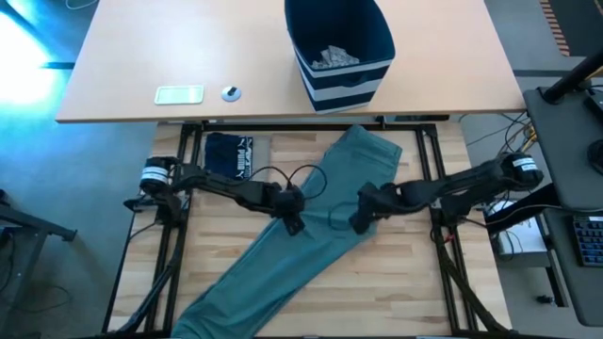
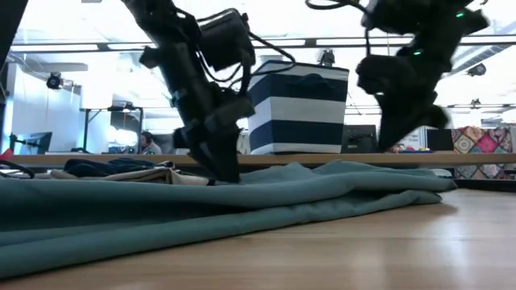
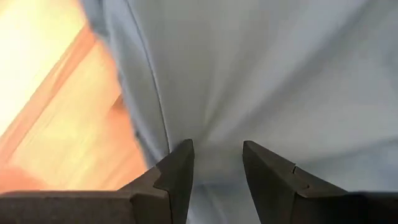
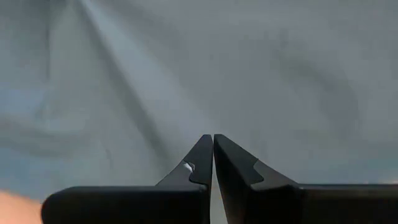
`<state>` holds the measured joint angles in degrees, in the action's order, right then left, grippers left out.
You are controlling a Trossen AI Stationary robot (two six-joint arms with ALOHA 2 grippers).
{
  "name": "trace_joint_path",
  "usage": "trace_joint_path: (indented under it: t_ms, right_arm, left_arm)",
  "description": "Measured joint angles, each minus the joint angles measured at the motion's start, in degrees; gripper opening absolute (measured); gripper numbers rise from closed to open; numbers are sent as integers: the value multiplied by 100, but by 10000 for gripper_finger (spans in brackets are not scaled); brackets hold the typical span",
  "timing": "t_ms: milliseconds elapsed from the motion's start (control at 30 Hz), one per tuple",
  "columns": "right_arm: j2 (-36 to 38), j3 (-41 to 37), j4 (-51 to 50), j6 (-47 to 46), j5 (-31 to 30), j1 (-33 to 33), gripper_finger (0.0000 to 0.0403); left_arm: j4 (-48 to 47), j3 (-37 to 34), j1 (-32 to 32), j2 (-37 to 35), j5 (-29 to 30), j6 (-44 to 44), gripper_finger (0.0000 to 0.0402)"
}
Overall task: Fold Laundry from Bin
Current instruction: Fold the gray pants
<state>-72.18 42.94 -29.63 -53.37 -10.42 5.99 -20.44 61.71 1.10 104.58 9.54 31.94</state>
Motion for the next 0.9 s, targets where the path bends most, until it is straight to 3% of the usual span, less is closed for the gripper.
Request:
trace_joint_path:
  t_ms: [200, 300, 500, 700, 900]
  right_arm:
    - [-76, 7, 1084, 1478, 999, -959, 13]
    - [-190, 4, 1500, 1895, 1170, -1293, 13]
    - [-762, 282, 2108, 2789, 1834, -1576, 13]
    - [-2105, 1226, 2145, 3765, 1762, -1506, 13]
    - [-3323, 2284, 1954, 3806, 1032, -1960, 13]
  left_arm:
    - [-889, 28, 144, -578, -133, 604, 125]
    - [-1242, 28, 287, -878, -131, 981, 125]
    - [-1401, -47, 777, -979, -314, 1604, 125]
    - [-1788, -67, 1412, -910, -332, 2307, 126]
    - [-2529, -324, 1835, -902, -324, 3135, 126]
